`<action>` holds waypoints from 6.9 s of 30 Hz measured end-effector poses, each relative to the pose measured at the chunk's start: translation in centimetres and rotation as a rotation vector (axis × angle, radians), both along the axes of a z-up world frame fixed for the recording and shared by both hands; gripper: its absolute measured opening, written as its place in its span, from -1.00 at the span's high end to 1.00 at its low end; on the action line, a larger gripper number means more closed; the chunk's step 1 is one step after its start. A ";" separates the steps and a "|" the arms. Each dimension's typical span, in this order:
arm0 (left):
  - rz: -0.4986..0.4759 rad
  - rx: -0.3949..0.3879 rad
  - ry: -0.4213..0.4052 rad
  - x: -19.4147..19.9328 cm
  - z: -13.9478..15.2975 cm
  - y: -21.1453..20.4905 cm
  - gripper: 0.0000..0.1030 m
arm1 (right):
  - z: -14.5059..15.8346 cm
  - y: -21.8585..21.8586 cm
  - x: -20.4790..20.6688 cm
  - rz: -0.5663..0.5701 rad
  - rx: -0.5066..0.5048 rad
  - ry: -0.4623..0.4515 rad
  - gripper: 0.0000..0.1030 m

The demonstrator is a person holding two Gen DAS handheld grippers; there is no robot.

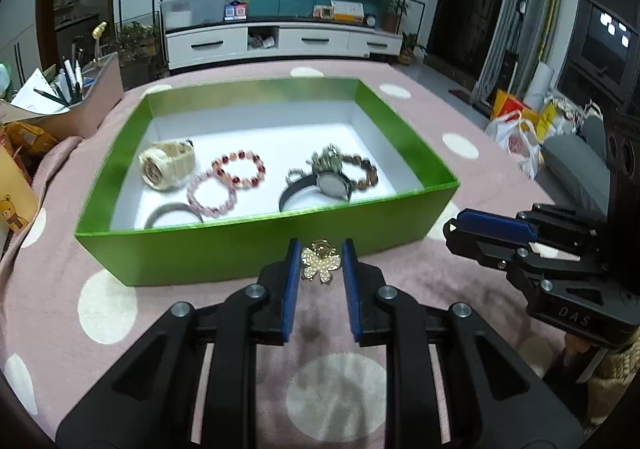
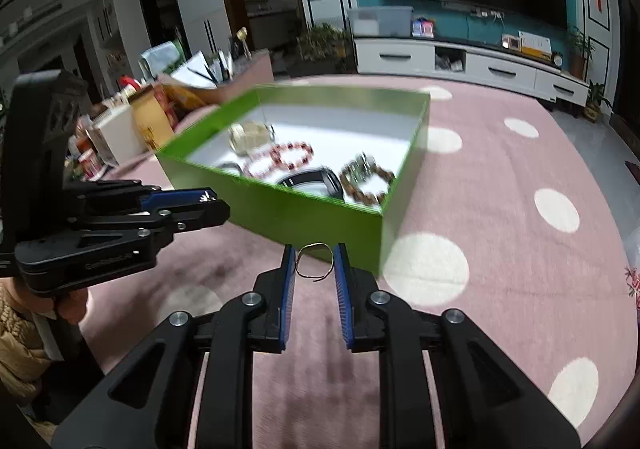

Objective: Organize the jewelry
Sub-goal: 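Carry the gold flower pendant and wire ring over the green box, then lower the flower pendant and ring into the box and open both tools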

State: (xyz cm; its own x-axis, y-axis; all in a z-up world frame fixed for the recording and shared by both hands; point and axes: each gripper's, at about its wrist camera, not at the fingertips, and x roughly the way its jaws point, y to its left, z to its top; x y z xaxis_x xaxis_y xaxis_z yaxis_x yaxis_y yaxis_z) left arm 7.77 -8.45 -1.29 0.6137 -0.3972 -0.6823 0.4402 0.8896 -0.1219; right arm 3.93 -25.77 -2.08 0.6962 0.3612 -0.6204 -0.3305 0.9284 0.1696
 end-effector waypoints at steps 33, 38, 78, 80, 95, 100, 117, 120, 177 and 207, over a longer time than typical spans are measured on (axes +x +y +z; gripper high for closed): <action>0.116 -0.042 -0.071 6.5 4.4 1.0 0.60 | 4.6 0.2 7.5 -0.157 -0.017 -0.132 0.62; 0.132 -0.031 -0.056 7.7 4.2 1.2 0.60 | 4.4 0.3 8.4 -0.166 -0.018 -0.118 0.62; 0.204 0.037 0.065 13.8 1.1 0.4 0.60 | 2.8 1.1 15.1 -0.204 -0.077 -0.017 0.62; 0.204 0.041 0.066 13.9 1.0 0.2 0.60 | 2.8 1.1 15.3 -0.204 -0.077 -0.014 0.62; 0.212 0.063 0.088 14.6 0.2 -0.2 0.60 | 1.7 1.7 16.0 -0.200 -0.092 0.031 0.62; 0.213 0.066 0.093 14.8 0.1 -0.3 0.60 | 1.3 1.9 16.1 -0.194 -0.100 0.044 0.62; 0.214 0.083 0.107 15.0 -0.7 -0.3 0.60 | 0.7 2.4 16.2 -0.179 -0.114 0.069 0.62; 0.214 0.087 0.107 15.0 -0.7 -0.4 0.60 | 0.7 2.5 16.1 -0.175 -0.114 0.074 0.62; 0.206 0.132 0.100 14.8 -0.7 -0.5 0.60 | 0.3 2.8 15.4 -0.167 -0.105 0.090 0.62; 0.223 0.129 0.043 12.7 1.9 0.1 -0.04 | 2.8 1.9 13.6 -0.223 -0.094 0.038 0.32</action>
